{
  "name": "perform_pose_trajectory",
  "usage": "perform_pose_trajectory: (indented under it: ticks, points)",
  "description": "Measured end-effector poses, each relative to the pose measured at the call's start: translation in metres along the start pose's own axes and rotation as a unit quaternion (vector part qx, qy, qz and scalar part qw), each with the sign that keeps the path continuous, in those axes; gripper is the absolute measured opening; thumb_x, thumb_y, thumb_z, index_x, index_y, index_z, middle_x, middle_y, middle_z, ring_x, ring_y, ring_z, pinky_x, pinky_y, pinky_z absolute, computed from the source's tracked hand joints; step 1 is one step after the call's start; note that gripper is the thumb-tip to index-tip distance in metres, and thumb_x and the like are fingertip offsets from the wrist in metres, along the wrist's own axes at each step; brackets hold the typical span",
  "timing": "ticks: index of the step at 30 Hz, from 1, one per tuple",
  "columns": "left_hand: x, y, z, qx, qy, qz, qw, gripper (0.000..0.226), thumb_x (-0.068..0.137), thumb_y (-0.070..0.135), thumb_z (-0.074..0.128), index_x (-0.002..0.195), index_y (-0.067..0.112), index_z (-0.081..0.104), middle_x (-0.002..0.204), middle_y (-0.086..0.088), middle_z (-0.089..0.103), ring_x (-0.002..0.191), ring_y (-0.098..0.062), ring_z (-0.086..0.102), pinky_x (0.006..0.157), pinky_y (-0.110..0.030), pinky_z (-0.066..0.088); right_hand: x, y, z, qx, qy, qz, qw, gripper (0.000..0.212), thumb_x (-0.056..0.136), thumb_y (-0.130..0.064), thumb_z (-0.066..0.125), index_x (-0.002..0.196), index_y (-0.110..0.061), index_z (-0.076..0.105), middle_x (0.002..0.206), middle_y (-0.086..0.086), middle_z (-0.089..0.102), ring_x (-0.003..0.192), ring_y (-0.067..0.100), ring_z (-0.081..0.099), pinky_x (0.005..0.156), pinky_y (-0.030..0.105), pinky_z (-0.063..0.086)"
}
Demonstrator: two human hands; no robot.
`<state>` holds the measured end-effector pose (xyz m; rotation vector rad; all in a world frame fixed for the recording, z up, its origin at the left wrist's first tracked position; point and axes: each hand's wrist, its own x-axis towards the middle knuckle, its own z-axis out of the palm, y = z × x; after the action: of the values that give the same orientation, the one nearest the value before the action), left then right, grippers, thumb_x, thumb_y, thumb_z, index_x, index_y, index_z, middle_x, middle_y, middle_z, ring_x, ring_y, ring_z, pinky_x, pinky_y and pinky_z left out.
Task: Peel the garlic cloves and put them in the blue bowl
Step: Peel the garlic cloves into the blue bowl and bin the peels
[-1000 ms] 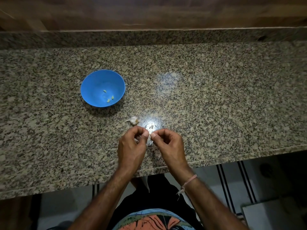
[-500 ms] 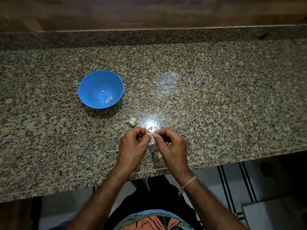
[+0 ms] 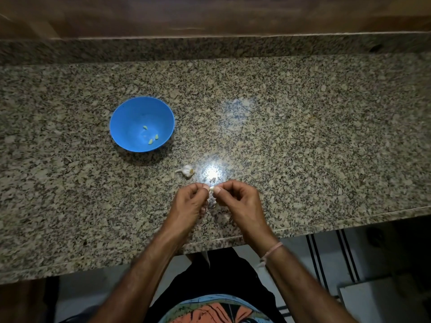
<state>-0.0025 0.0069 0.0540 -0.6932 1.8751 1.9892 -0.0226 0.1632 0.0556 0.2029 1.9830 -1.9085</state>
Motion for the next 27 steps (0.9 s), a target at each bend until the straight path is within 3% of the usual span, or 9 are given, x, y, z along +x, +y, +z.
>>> perform_pose_trajectory:
  ticks: [3,5,9,14,18,27]
  points:
    - [-0.002,-0.002,0.002,0.06,0.004,0.062,0.996,0.024,0.108,0.027,0.055,0.095,0.013,0.07,0.077,0.002,0.071,0.07,-0.011,0.062,0.062,-0.027,0.051,0.004,-0.003,-0.002,0.129,-0.037,0.119,0.984,0.009,0.093,-0.014,0.076,0.098,-0.007,0.077,0.09,0.008,0.075,0.079,0.016,0.067,0.078,0.027,0.059]
    - [0.0,-0.006,0.001,0.089,0.034,0.085,0.992,0.017,0.105,0.028,0.061,0.1,0.017,0.072,0.085,0.001,0.075,0.075,-0.012,0.067,0.066,-0.029,0.053,0.005,-0.004,-0.001,0.161,-0.032,0.143,0.976,0.009,0.093,-0.013,0.076,0.097,-0.005,0.076,0.089,0.01,0.074,0.077,0.016,0.066,0.076,0.027,0.057]
    - [-0.001,-0.005,-0.001,0.151,0.107,0.137,0.973,0.005,0.098,0.025,0.072,0.103,0.025,0.073,0.094,0.009,0.074,0.086,-0.007,0.069,0.072,-0.019,0.056,0.005,-0.004,0.006,0.074,0.029,0.083,0.993,0.012,0.093,-0.016,0.076,0.097,-0.004,0.075,0.091,0.01,0.076,0.081,0.015,0.07,0.078,0.025,0.06]
    - [-0.002,-0.001,-0.002,0.228,0.158,0.208,0.938,0.008,0.091,0.022,0.08,0.098,0.024,0.075,0.093,0.014,0.07,0.081,-0.005,0.066,0.066,-0.016,0.054,0.005,0.001,0.01,-0.022,0.05,0.004,0.999,0.011,0.093,-0.022,0.078,0.094,-0.011,0.076,0.089,0.007,0.076,0.085,0.029,0.074,0.078,0.038,0.065]
    - [-0.003,0.001,-0.003,0.276,0.165,0.248,0.914,0.011,0.091,0.021,0.08,0.102,0.02,0.078,0.095,0.014,0.071,0.081,0.001,0.065,0.07,-0.022,0.057,0.005,0.002,0.011,-0.02,0.044,-0.023,0.999,0.013,0.091,-0.025,0.08,0.097,-0.014,0.078,0.092,0.003,0.078,0.091,0.021,0.076,0.085,0.038,0.064]
    - [-0.003,0.001,-0.005,0.291,0.138,0.249,0.913,0.017,0.091,0.019,0.081,0.107,0.016,0.08,0.096,0.01,0.076,0.083,0.002,0.068,0.072,-0.012,0.056,0.004,0.005,0.009,-0.014,0.037,-0.046,0.998,0.015,0.091,-0.019,0.081,0.1,-0.007,0.079,0.095,0.004,0.079,0.093,0.02,0.077,0.086,0.039,0.064]
